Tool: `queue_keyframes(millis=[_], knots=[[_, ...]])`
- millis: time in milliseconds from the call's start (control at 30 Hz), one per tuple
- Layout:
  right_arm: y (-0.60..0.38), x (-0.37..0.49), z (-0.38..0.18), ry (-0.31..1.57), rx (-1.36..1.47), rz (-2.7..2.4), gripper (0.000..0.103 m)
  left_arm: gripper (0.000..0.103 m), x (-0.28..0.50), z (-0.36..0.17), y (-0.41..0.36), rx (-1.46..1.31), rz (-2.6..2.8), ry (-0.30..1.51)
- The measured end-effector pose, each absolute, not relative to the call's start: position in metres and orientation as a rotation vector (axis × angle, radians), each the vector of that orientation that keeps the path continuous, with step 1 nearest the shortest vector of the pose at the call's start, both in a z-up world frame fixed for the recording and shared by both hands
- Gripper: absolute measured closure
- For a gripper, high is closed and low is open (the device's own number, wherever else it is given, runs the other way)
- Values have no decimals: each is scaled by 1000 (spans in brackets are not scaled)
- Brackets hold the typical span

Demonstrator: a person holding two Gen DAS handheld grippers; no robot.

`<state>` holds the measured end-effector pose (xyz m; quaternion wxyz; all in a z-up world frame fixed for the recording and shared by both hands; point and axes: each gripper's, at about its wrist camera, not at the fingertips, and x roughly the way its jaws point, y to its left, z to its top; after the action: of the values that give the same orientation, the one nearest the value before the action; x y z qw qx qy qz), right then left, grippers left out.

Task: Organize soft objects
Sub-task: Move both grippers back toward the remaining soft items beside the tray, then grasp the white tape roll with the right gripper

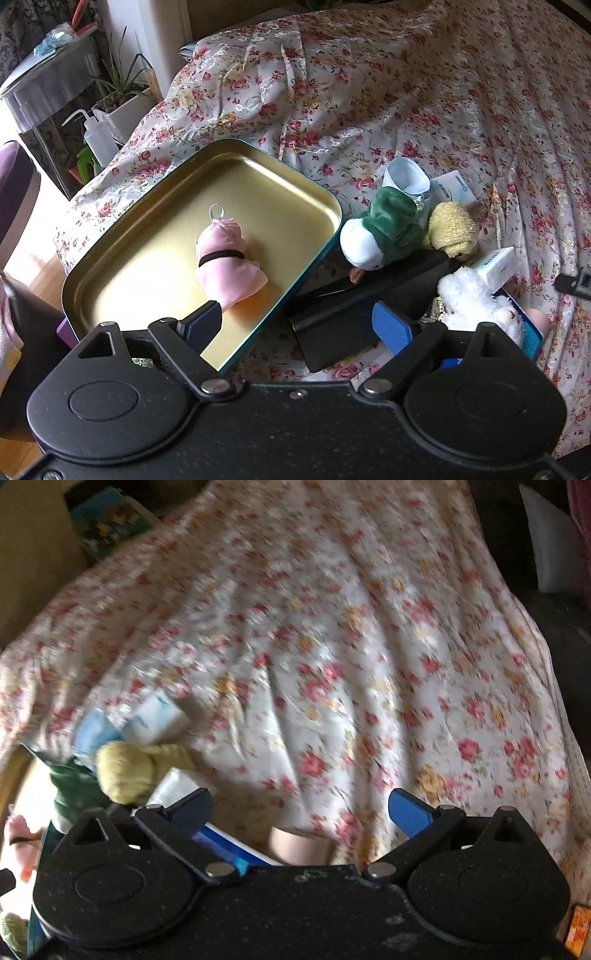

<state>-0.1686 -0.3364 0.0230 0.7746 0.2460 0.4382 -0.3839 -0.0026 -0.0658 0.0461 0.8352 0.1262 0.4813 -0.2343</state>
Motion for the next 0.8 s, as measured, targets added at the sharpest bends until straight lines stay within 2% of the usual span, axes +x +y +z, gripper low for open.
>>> queue_keyframes(millis=[33, 200, 500, 667, 767, 800], knots=[[-340, -170, 19, 964, 553, -834, 10, 16, -3, 46, -66, 267, -498, 1018], [-352, -176, 4, 1003, 667, -813, 13, 16, -7, 49, -69, 284, -525, 1001], [-350, -168, -14, 1058, 709, -801, 27, 16, -9, 47, -71, 284, -562, 1017], [-348, -163, -22, 1073, 704, -805, 28, 16, -8, 45, -70, 277, -555, 1026], [-353, -164, -27, 1074, 735, -819, 38, 16, -8, 45, -71, 281, -555, 1025], [-356, -165, -31, 1085, 753, -823, 50, 16, -8, 45, -71, 283, -554, 1025]])
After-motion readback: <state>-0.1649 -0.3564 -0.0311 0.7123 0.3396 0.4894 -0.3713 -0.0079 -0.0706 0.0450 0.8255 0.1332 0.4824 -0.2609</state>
